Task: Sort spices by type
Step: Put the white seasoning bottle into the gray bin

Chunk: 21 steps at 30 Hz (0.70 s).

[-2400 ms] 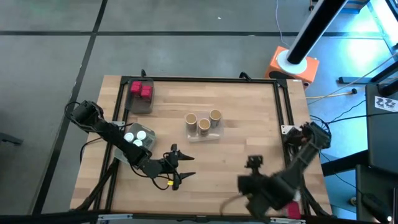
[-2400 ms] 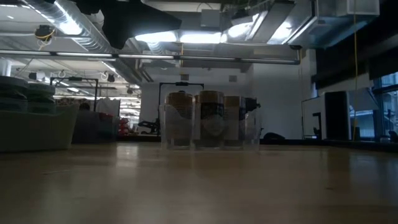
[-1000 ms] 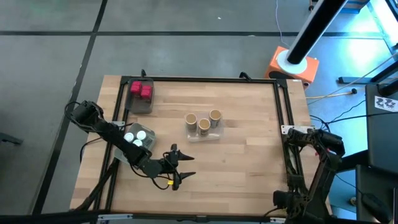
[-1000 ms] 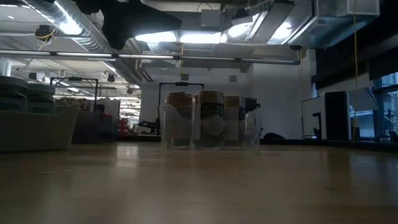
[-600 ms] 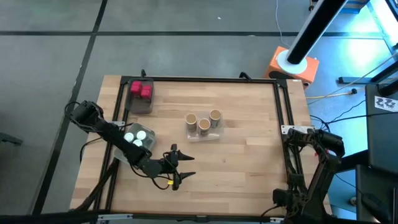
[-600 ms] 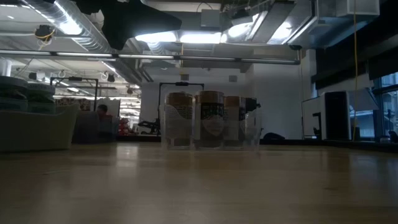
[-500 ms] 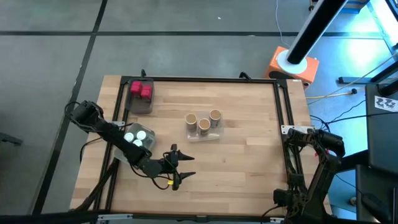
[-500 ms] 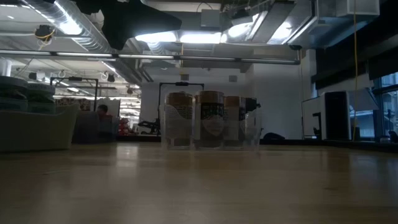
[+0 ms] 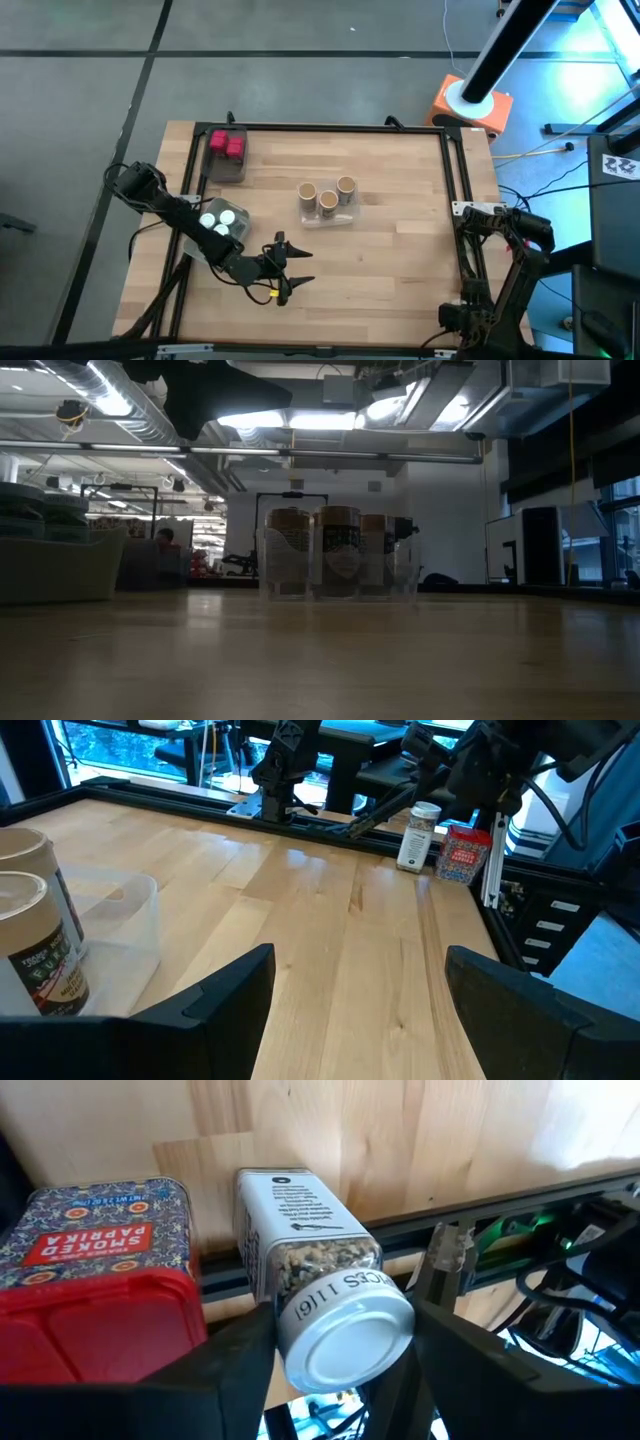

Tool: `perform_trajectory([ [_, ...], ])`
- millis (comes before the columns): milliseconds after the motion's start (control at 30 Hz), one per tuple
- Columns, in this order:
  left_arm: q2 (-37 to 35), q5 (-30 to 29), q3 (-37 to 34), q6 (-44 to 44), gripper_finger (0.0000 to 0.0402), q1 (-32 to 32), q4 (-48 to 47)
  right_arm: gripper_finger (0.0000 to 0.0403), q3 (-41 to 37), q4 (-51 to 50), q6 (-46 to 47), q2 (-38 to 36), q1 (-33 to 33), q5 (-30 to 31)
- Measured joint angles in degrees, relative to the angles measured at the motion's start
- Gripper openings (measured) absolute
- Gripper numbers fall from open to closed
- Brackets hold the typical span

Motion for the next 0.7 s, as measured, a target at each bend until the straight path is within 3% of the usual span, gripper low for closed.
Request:
perform_trajectory([
  [167,0.0,0.0,0.0,0.0,0.0276,0.0,0.0,0.0222,0.0,0.4,-1.0,0.0,0.0,1.4],
  [700,0.0,0.0,0.0,0.0,0.0276,0.0,0.0,0.0259,-3.1,1.9,0.0,0.0,0.0,1.6],
])
